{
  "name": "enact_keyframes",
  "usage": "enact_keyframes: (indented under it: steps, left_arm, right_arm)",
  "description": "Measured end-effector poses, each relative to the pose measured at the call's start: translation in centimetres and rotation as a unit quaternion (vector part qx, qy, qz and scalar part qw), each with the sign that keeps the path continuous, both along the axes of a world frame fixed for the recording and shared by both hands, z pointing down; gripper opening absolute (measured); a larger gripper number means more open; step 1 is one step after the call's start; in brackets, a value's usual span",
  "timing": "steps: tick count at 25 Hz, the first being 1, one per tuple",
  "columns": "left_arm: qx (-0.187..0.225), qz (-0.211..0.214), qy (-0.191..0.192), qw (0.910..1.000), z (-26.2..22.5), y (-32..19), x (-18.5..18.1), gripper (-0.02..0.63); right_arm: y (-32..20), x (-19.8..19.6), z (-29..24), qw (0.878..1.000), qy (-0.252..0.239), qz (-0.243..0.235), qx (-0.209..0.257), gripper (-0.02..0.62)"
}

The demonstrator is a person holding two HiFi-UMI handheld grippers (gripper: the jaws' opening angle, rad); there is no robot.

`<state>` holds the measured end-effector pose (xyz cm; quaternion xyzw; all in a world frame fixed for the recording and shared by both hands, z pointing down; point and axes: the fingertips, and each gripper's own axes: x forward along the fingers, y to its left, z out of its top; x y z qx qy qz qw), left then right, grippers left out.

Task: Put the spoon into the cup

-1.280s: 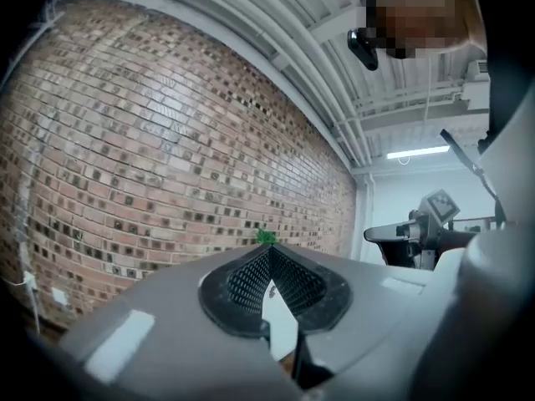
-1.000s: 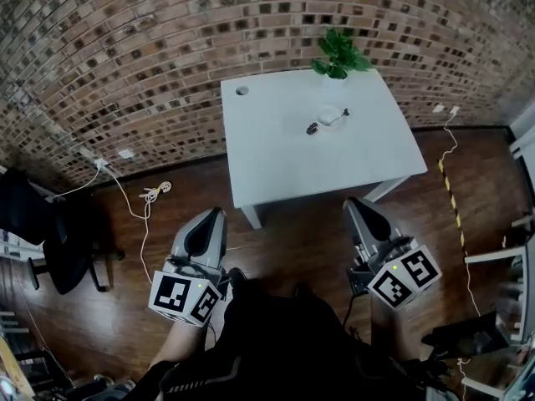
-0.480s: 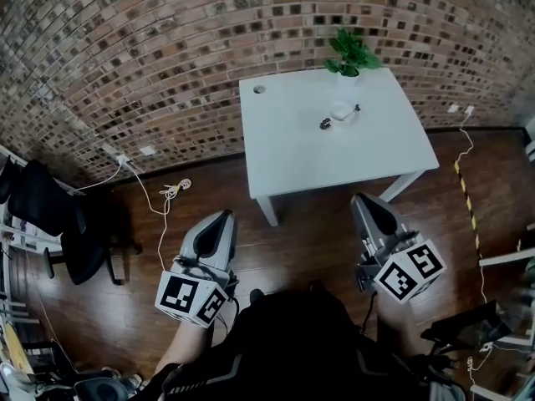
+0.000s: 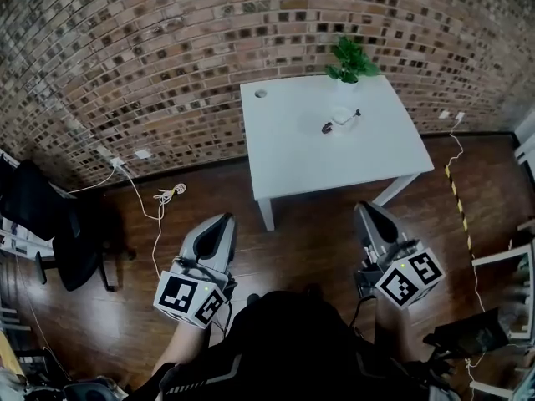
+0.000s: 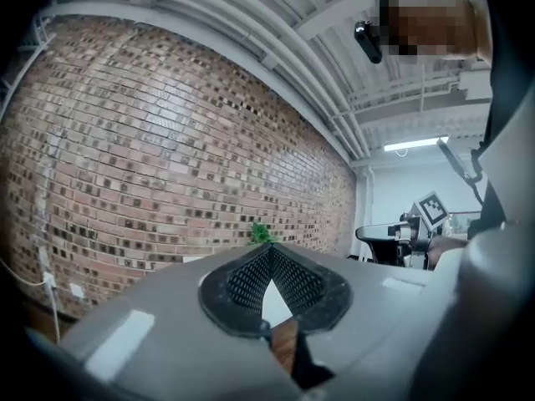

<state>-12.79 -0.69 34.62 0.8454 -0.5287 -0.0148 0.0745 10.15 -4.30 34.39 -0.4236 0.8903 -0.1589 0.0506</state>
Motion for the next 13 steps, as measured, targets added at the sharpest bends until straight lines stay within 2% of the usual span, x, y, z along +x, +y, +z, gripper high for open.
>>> enact_keyframes:
  steps: [13]
  left_arm:
    - [0.004,0.021,0.003,0.9998,-0.5,0.3,2.5,-0.006]
  right_arm:
    - [1.6,2.3,-1.1,1.0,-0.001,0.02,0.017,0.006]
